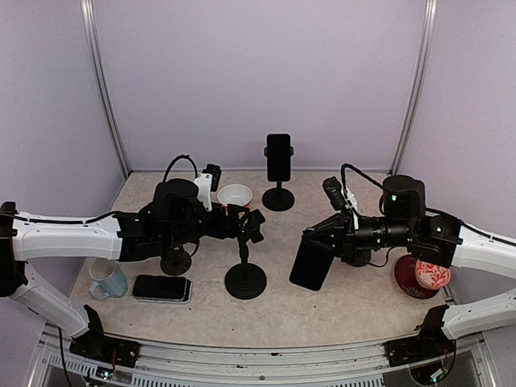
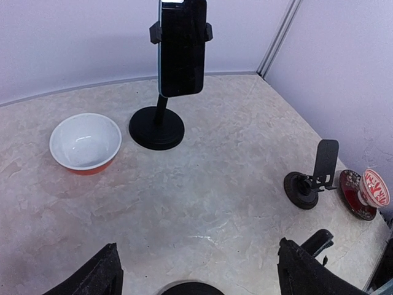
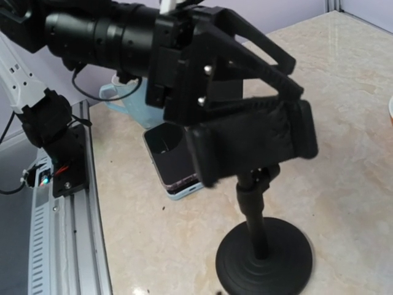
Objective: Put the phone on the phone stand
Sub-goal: Adjust the phone stand at the center of the board.
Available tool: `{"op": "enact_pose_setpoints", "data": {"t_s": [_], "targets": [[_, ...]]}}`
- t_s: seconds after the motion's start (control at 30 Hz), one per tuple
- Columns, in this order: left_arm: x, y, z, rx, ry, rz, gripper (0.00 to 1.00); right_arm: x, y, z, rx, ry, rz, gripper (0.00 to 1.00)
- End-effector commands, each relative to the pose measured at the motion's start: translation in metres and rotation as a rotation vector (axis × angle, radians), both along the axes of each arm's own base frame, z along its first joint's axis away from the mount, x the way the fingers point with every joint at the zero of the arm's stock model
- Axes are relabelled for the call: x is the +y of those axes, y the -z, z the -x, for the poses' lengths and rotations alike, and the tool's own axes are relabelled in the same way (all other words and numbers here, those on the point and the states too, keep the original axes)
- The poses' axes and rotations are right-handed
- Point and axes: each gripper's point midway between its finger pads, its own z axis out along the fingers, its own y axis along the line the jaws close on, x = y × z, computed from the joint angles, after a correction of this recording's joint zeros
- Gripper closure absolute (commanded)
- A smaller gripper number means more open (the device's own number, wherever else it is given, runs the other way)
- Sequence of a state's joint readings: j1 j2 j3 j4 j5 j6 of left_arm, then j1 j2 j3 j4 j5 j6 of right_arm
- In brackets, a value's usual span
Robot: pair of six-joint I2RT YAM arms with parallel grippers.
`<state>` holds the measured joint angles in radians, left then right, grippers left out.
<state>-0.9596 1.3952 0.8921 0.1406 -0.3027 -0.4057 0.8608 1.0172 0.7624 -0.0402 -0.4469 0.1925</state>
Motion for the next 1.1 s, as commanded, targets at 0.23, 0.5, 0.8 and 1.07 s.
{"op": "enact_pose_setpoints", "data": {"t_s": [0.23, 0.5, 0.8, 1.07], "targets": [[-0.047, -0.014, 0.009, -0.011, 0.248, 0.064, 0.15, -0.004, -0.028, -0.001, -0.063, 0.014, -0.064, 1.0], [-0.029, -0.033, 0.004, -0.039, 0.193, 0.095, 0.16, -0.004, -0.027, -0.012, -0.051, 0.064, -0.06, 1.0], [0.002, -0.052, 0.025, -0.04, 0.063, 0.145, 0.08, -0.003, -0.026, -0.036, -0.039, 0.176, -0.037, 1.0], [-0.017, -0.055, 0.053, -0.047, 0.037, 0.024, 0.04, -0.004, -0.018, -0.04, -0.015, 0.202, -0.031, 1.0]]}}
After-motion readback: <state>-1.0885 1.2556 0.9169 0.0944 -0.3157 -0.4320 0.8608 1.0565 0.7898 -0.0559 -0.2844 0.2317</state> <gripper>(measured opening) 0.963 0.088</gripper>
